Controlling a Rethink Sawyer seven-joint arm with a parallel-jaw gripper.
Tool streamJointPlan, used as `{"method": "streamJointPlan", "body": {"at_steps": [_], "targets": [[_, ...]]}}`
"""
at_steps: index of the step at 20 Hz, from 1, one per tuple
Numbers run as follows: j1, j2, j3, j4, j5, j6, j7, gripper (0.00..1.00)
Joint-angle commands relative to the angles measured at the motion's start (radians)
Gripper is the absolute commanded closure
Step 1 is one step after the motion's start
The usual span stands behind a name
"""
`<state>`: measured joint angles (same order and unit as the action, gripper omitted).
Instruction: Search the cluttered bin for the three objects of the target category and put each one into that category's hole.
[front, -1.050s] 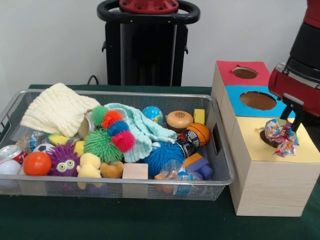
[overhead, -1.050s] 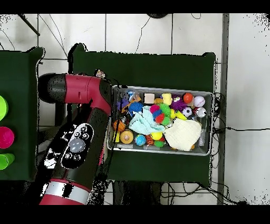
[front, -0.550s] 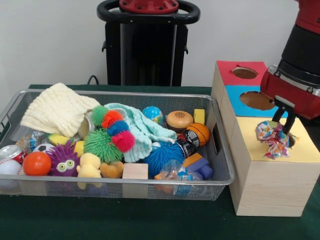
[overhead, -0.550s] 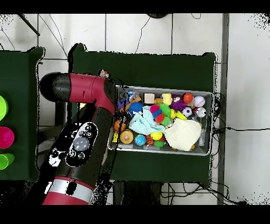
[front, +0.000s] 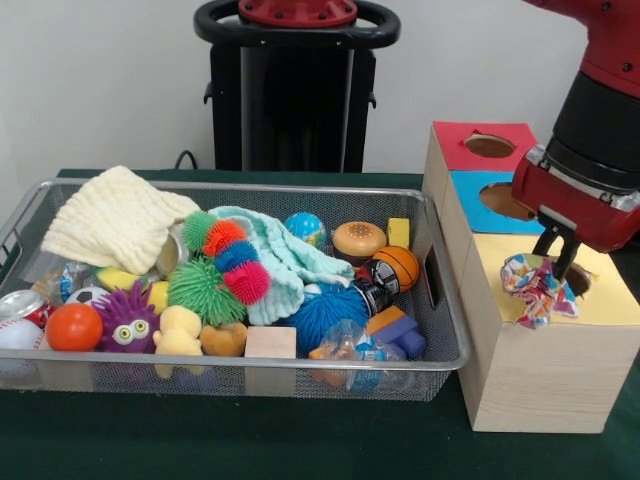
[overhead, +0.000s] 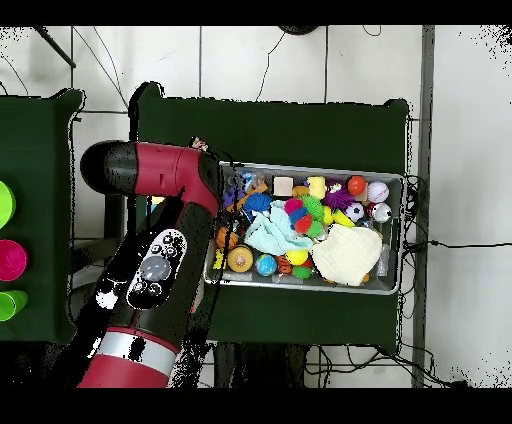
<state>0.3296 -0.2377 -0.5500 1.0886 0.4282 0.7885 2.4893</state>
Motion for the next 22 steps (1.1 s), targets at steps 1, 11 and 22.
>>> {"method": "streamJointPlan", "body": {"at_steps": [1,11,22], "targets": [[0.003,0.03,0.083,0.139,0.007,0.02,0.212,1.0],[0.014,-0.009,0.121,0.202,0.031,0.017,0.197,1.0],[-0.003,-0.001,0.147,0.221,0.039,-0.018,0.167,1.0]]}}
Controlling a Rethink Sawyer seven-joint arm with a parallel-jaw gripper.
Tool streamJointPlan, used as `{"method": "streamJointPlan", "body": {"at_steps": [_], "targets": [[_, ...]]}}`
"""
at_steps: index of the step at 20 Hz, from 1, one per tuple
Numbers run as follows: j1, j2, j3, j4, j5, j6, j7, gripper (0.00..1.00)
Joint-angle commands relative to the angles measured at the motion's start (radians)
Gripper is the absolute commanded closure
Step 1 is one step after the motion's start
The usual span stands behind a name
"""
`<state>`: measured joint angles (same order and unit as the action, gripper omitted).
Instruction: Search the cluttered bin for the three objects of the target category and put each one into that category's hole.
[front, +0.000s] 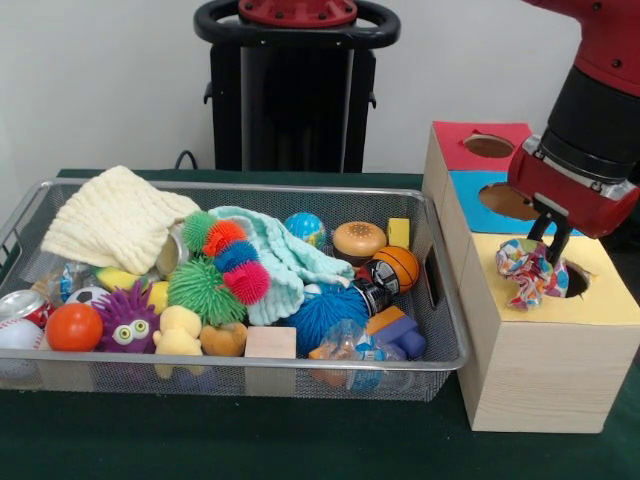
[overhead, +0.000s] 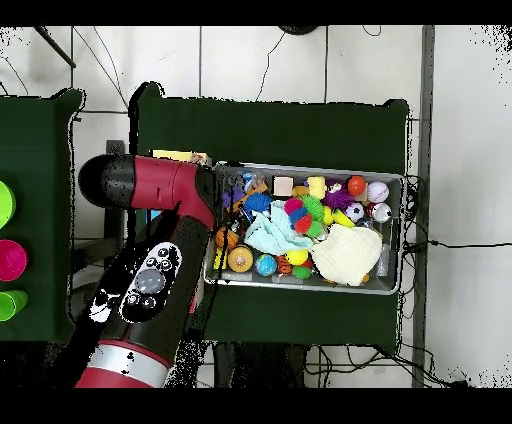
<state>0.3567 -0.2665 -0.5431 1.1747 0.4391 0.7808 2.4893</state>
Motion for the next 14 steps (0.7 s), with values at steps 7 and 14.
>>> {"method": "streamJointPlan", "body": {"at_steps": [7,14], "targets": [[-0.035,0.024,0.165,0.137,0.046,-0.028,0.162,1.0],[-0.039,0.012,0.218,0.174,0.104,-0.181,0.17,1.0]]}}
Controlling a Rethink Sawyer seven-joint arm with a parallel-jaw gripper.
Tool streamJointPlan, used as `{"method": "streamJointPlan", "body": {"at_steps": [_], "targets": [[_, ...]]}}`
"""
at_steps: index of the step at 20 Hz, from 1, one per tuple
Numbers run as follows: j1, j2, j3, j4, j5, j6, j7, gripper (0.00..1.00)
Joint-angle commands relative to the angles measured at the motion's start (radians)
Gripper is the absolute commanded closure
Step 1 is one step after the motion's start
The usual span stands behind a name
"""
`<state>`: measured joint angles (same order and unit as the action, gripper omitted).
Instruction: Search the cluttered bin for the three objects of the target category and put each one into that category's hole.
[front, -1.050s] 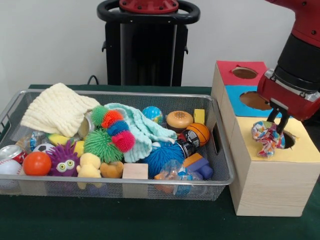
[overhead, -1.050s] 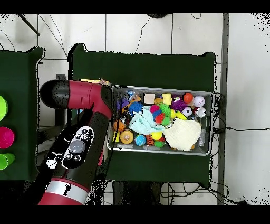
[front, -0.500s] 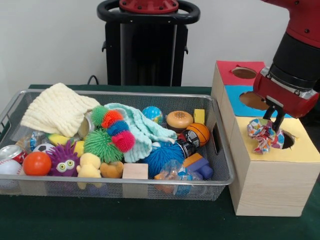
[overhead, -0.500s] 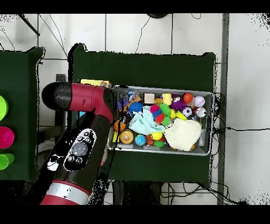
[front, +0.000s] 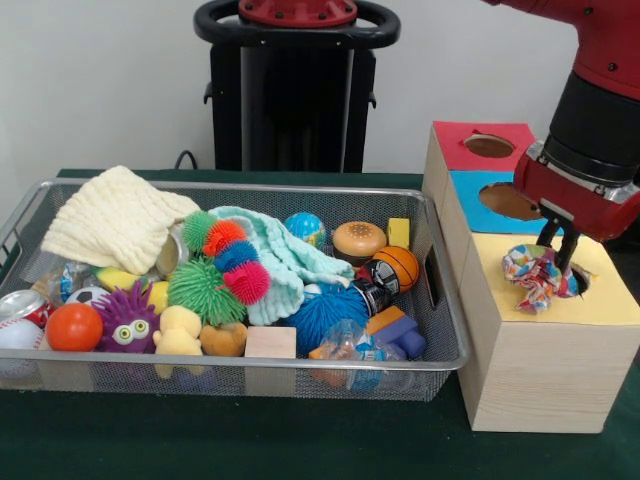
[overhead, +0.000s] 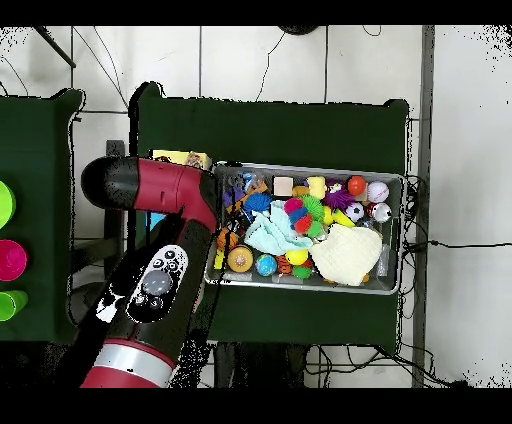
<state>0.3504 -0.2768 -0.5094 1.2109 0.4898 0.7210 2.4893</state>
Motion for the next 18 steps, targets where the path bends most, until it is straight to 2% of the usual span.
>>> {"method": "streamJointPlan", "body": {"at_steps": [1,6,7,18], "targets": [[-0.036,0.023,0.192,0.143,0.058,-0.142,0.168,1.0],[-0.03,0.035,0.183,0.138,0.046,-0.187,0.159,1.0],[-0.026,0.041,0.172,0.126,0.036,-0.18,0.156,0.0],[-0.013,0.062,0.133,0.071,0.009,-0.079,0.152,0.0]]}}
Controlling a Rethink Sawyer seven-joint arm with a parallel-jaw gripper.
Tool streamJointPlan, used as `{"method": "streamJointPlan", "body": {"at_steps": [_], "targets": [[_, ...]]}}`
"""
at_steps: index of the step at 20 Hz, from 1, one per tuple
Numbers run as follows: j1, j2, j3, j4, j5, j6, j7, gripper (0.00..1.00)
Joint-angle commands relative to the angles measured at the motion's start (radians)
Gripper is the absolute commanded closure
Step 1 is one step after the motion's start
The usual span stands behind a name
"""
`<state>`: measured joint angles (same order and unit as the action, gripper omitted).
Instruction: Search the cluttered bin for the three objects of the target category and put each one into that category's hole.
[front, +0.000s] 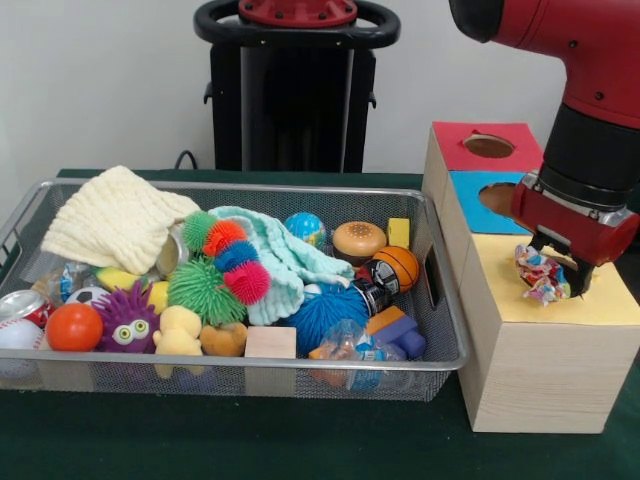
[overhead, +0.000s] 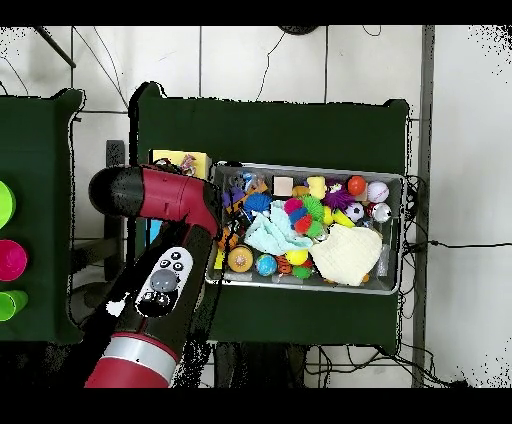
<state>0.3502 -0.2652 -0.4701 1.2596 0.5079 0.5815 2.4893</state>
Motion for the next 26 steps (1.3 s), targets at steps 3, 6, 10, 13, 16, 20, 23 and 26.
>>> {"method": "streamJointPlan", "body": {"at_steps": [3,6,10,13,16,20,23,26], "targets": [[-0.02,0.048,0.09,0.014,-0.005,0.105,0.163,0.0],[-0.032,0.037,0.097,0.022,0.0,0.116,0.159,0.0],[-0.037,-0.02,0.081,0.042,-0.009,0.177,0.146,0.0],[-0.03,-0.087,0.053,0.047,-0.021,0.267,0.143,0.0],[-0.03,-0.117,0.033,0.034,-0.036,0.336,0.135,0.0],[-0.034,-0.112,0.028,0.009,-0.039,0.359,0.139,0.0],[-0.036,-0.104,0.027,-0.017,-0.04,0.377,0.143,0.0],[-0.038,-0.091,0.031,-0.029,-0.041,0.369,0.139,0.0]]}}
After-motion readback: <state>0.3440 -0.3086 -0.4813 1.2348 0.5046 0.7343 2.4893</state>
